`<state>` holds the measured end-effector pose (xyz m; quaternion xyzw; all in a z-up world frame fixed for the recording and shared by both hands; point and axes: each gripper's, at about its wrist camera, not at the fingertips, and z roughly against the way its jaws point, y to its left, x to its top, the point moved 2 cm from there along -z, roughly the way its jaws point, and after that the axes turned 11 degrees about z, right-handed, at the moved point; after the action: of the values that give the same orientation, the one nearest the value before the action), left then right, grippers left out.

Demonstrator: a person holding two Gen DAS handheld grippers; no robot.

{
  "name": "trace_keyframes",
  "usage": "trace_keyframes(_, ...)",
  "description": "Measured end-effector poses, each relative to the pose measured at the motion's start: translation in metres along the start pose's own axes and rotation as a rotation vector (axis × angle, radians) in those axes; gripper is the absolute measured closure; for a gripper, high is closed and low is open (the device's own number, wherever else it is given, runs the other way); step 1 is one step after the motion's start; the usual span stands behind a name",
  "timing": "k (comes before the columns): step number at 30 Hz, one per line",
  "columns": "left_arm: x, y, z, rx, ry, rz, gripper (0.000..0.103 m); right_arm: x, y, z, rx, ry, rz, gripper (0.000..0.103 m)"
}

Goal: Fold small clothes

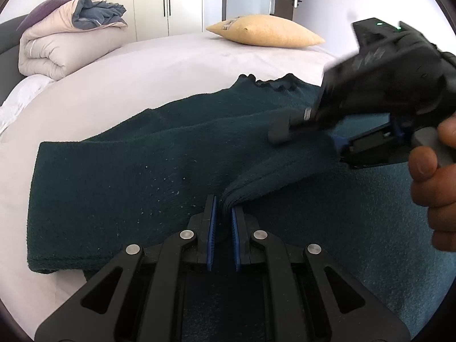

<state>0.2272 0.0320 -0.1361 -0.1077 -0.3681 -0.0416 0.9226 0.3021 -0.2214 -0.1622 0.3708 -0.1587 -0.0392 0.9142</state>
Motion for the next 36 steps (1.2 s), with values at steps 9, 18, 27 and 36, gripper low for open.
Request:
trace_keyframes(9,0.019,0.045,0.045,-0.269,-0.027,0.248,0.094,0.007,0.009,0.033,-0.146,-0.088,0.168,0.096)
trace_keyframes(18,0.047,0.156,0.064,-0.148,-0.107,0.533,0.094,0.014,-0.044,0.081,-0.217,-0.163,0.094,0.096)
trace_keyframes(27,0.080,0.125,0.045,-0.126,-0.030,0.344,0.094,0.012,-0.064,0.103,-0.260,-0.195,0.068,0.096)
trace_keyframes(36,0.087,0.118,0.024,-0.060,0.016,0.302,0.094,0.004,-0.074,0.124,-0.312,-0.176,0.064,0.096)
